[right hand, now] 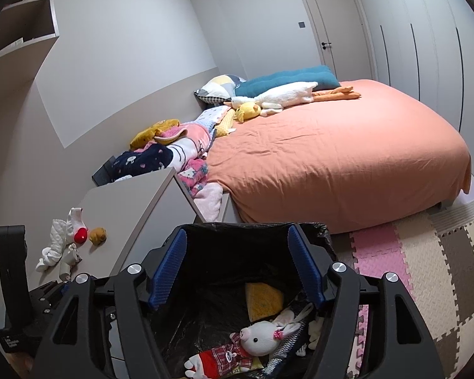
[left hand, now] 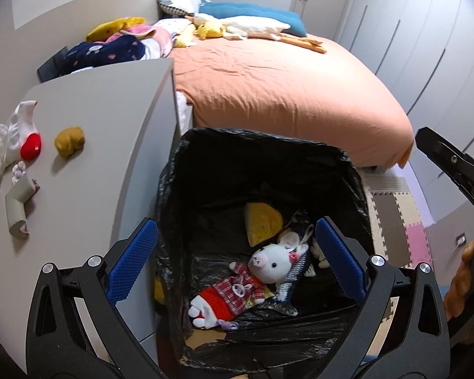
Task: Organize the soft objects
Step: 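Move both open grippers back over the desk toward the remaining items, then grasp the grey-green foam corner piece with the left gripper while the right approaches the brown plush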
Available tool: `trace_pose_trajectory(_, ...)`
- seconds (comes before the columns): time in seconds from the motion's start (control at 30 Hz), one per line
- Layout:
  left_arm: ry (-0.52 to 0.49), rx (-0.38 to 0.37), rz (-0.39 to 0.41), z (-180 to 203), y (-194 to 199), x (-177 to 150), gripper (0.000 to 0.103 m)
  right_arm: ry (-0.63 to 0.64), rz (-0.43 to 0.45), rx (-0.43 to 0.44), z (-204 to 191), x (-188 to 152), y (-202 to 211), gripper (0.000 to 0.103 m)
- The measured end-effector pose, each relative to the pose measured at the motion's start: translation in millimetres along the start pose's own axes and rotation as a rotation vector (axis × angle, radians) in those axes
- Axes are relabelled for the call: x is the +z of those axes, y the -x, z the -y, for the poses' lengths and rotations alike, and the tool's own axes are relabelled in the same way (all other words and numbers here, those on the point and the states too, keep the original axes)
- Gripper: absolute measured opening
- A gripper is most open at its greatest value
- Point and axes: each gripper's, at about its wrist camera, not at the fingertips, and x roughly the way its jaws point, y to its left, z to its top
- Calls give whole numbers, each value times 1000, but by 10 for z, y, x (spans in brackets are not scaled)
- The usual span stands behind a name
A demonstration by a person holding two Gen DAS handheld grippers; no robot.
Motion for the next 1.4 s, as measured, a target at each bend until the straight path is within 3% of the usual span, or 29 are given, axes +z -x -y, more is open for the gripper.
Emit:
trace_pose_trajectory(0.5,39,71,32,-479,120,-14,97,73,-62,36,-474,-86,-307,69)
trace_pose_trajectory(1.4,272,254,64,-1853,299,-108,97,230,-190,182,-1603,-187,-1086,69)
